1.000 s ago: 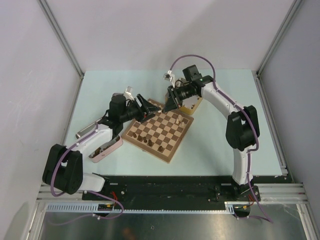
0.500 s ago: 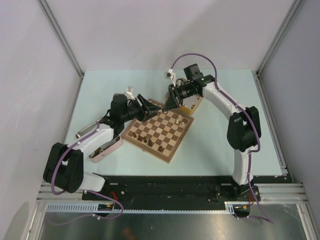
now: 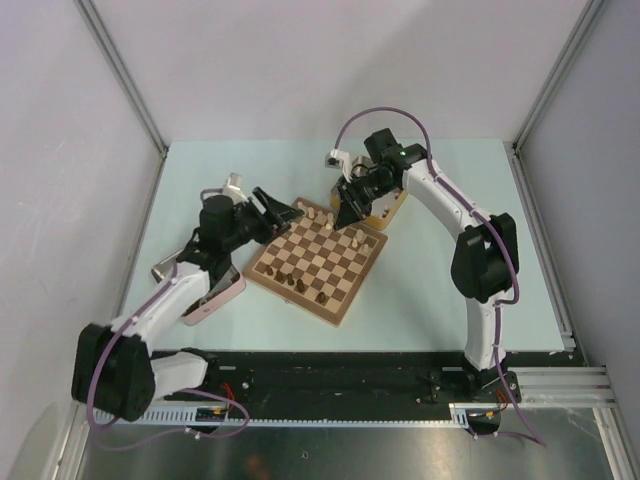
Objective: Set up the chess pieces on the board
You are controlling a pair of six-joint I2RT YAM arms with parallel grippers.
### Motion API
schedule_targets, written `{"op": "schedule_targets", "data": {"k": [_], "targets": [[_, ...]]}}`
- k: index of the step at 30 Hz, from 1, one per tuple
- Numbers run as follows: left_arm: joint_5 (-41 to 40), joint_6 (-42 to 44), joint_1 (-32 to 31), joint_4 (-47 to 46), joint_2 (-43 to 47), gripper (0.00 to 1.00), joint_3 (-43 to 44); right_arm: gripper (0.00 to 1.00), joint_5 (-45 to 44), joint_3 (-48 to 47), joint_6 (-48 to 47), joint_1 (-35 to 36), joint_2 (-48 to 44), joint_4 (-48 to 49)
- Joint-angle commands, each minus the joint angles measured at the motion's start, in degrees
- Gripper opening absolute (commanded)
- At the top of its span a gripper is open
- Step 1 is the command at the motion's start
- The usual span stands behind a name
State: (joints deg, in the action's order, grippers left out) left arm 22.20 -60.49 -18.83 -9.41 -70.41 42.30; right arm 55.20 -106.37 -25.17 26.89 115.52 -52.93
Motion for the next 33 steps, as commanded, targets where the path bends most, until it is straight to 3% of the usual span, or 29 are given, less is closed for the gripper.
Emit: {"op": "schedule_targets", "data": {"k": [1,6,9,20,33], "targets": [[-6.54,11.08,3.79,10.69,9.22,0.74,1.55,0.04,-12.99,-8.83,-10.95,2.54,3.46,-15.42],[-12.34,19.34,7.57,18.27,20.20,0.91,1.20,0.04,-26.09,-13.33,-14.55,6.14,7.60,-21.77],[-15.07,23.03,9.07,22.23,24.08,0.97,1.99,0.04,-31.81,-14.92,-15.87,9.05,9.89,-23.71],[-17.71,28.06,9.87,28.74,29.01,0.98,2.08,0.06,-46.04,-18.17,-17.63,15.46,15.52,-28.46],[-17.98,29.02,9.95,29.36,30.24,0.98,1.64,0.11,-49.84,-21.60,-18.60,17.58,20.09,-31.98]]}}
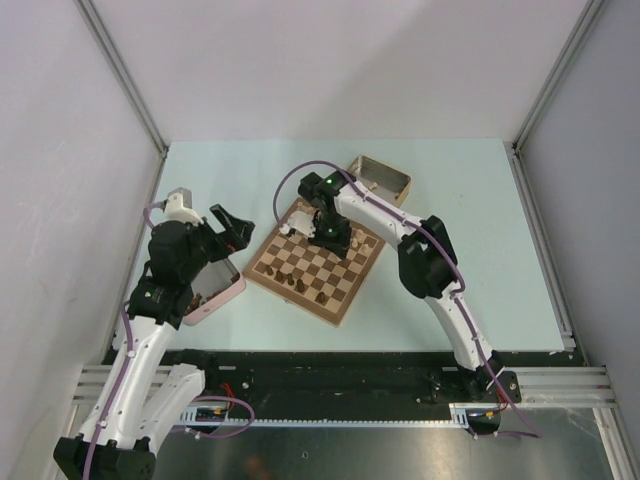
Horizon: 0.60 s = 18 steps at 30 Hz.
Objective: Set up the chess pieces on the board
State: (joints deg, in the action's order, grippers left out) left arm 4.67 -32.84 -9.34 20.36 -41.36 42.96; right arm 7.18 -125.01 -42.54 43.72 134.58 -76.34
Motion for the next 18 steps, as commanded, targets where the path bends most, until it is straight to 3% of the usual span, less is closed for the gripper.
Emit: {"op": "schedule_targets", "data": {"k": [1,18], "targets": [[-0.36,1.38,0.47,-0.32,1.29,0.99,0.90,0.12,-1.99,-3.22,-1.31,0.75,1.12,-8.65],[-0.10,0.85,0.47,0.03,1.73,0.98,1.25,0.31,0.99,-8.67,0.71,0.31,1.82,-5.14]]}}
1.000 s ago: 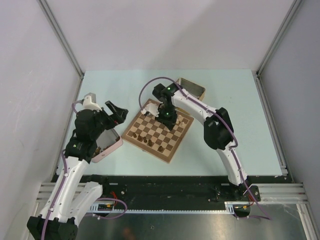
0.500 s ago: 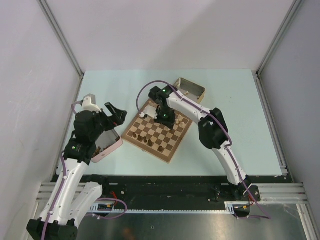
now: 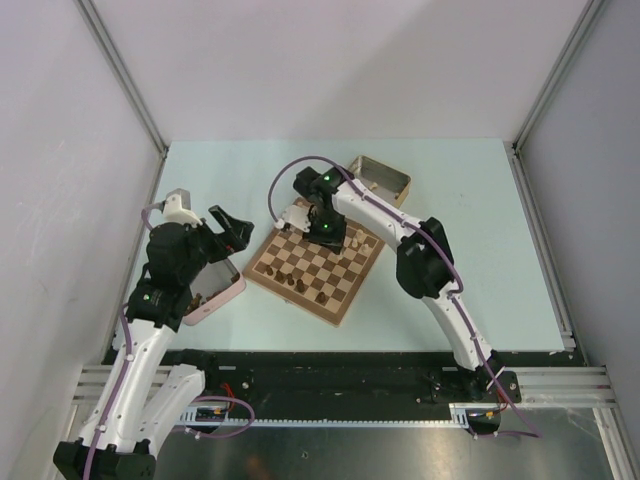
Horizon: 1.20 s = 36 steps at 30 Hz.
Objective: Set up the chess pieces on the board
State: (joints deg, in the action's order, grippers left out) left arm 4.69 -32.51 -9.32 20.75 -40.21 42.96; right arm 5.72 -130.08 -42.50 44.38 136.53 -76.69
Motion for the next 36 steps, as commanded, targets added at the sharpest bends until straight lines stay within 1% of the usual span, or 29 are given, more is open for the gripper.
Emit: {"op": "schedule_targets", "data": {"k": [1,2,4,5,7,8,11,13,16,25,32,36], "targets": [[-0.03,0.52,0.45,-0.36,0.48,0.98,1.42,0.33,3.33,-4.04,0.84,-0.61,-0.30,-4.70],[0.06,0.61,0.53,-0.28,0.48,0.98,1.51,0.35,5.60,-4.65,1.10,-1.31,-0.56,-4.88],[-0.03,0.61,0.53,-0.36,0.39,0.99,1.69,0.37,8.16,-4.74,1.19,-2.19,-1.00,-5.23],[0.06,0.69,0.45,-0.36,0.39,0.98,1.69,0.38,11.30,-4.48,1.19,-3.41,-1.96,-5.40],[-0.12,0.61,0.45,-0.36,0.48,0.99,1.69,0.38,14.48,-2.29,1.19,-5.00,-3.28,-4.71],[-0.12,0.61,0.53,-0.45,0.48,0.99,1.69,0.38,17.54,-0.98,1.11,-5.79,-4.07,-4.01],[0.06,0.43,0.45,-0.36,0.39,0.99,1.60,0.38,21.17,5.52,1.45,-8.60,-8.02,1.52],[0.14,0.43,0.45,-0.36,0.04,0.99,1.69,0.39,21.97,10.08,1.54,-9.75,-10.84,5.66],[0.50,0.26,0.45,-0.45,-0.22,0.99,1.69,0.41,21.97,12.30,1.28,-9.84,-11.73,7.52],[0.67,-0.18,0.45,-0.36,0.39,0.99,1.51,0.43,23.20,13.27,2.33,-9.66,-11.38,10.06],[0.50,-0.53,0.45,-0.45,1.18,0.99,0.81,0.43,20.04,15.38,3.13,-8.87,-10.76,13.31],[0.50,-0.53,0.45,-0.36,1.27,0.99,0.81,0.43,19.33,16.35,3.13,-8.61,-10.58,13.58]]}}
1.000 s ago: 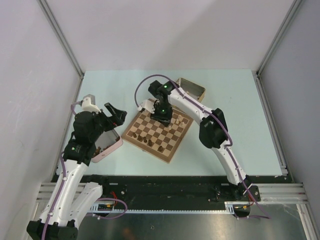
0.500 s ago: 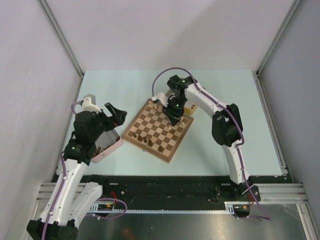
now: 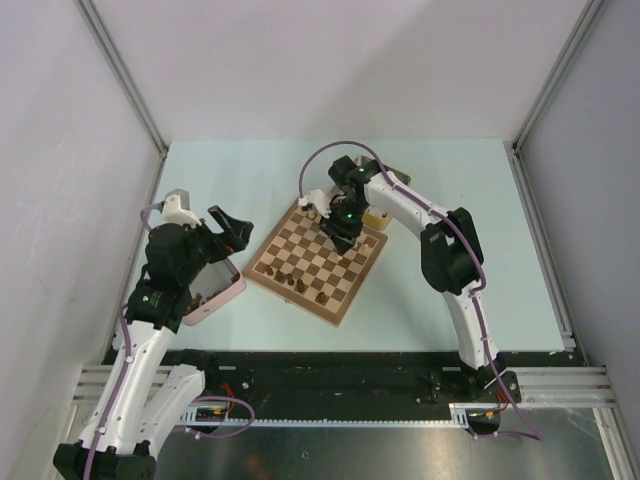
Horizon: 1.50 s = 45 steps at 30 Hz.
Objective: Set up the chess pieces on the board
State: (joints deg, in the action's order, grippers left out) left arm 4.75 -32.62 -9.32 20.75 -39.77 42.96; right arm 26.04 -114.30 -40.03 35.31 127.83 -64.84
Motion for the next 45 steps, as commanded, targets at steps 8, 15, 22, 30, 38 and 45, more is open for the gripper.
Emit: {"op": "schedule_targets", "data": {"k": [8,15,22,30,38,45], "targets": [[0.52,-0.43,0.53,-0.36,0.83,0.99,0.72,0.42,-0.82,1.01,0.74,1.08,-1.45,2.70],[0.52,-0.34,0.45,-0.36,1.18,0.99,0.55,0.38,-1.34,0.92,0.74,1.34,-0.30,2.79],[0.52,-0.43,0.45,-0.36,1.10,0.99,0.55,0.28,-1.43,0.83,0.39,1.34,-0.04,2.26],[0.43,-0.25,0.45,-0.36,1.18,0.99,0.37,0.29,-1.87,0.75,0.39,1.69,0.75,2.09],[0.34,-0.34,0.45,-0.36,1.10,0.99,0.55,0.23,-1.79,0.48,0.39,1.69,1.37,2.09],[0.34,-0.34,0.45,-0.36,1.01,0.99,0.81,0.11,-1.87,-0.57,0.83,1.25,1.37,2.78]]}}
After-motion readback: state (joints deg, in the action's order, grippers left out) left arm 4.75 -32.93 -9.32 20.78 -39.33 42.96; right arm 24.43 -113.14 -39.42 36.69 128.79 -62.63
